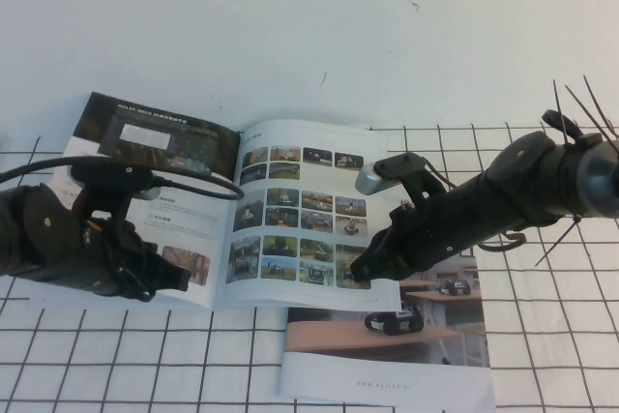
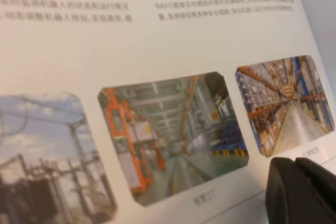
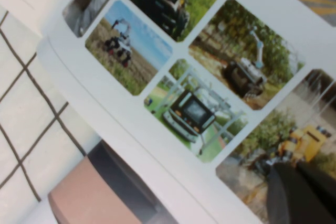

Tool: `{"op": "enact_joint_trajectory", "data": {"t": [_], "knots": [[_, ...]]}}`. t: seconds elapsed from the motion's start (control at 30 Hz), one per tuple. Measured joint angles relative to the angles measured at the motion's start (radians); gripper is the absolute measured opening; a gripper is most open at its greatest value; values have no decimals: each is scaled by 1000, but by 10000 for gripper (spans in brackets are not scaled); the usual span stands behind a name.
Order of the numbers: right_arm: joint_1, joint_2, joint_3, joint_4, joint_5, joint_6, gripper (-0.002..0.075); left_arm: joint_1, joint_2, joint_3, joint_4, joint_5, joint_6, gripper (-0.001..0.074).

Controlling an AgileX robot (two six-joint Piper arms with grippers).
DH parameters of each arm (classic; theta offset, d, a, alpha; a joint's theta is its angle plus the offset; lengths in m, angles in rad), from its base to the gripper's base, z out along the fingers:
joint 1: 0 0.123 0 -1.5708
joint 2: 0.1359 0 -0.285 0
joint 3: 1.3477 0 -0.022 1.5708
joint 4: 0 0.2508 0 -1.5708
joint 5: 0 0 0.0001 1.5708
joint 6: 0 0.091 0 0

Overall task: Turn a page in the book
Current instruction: Open the closed book

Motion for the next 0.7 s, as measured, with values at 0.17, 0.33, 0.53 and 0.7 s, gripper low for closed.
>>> {"op": "enact_joint_trajectory", "data": {"t": [0.17,0.33,0.53,0.7], "knots": [[0,0,0,0,0,0,4,2,0,0,26,17,-59,-2],[0,-7,0,-9,0,0,3,2,-2,0,50,43,-83,-2],[0,-49,8,-54,-7,6,3,2,-131,0,50,81,-81,-2],[0,-139,12,-64,-17,38,3,2,-341,0,50,127,-70,-2]]}}
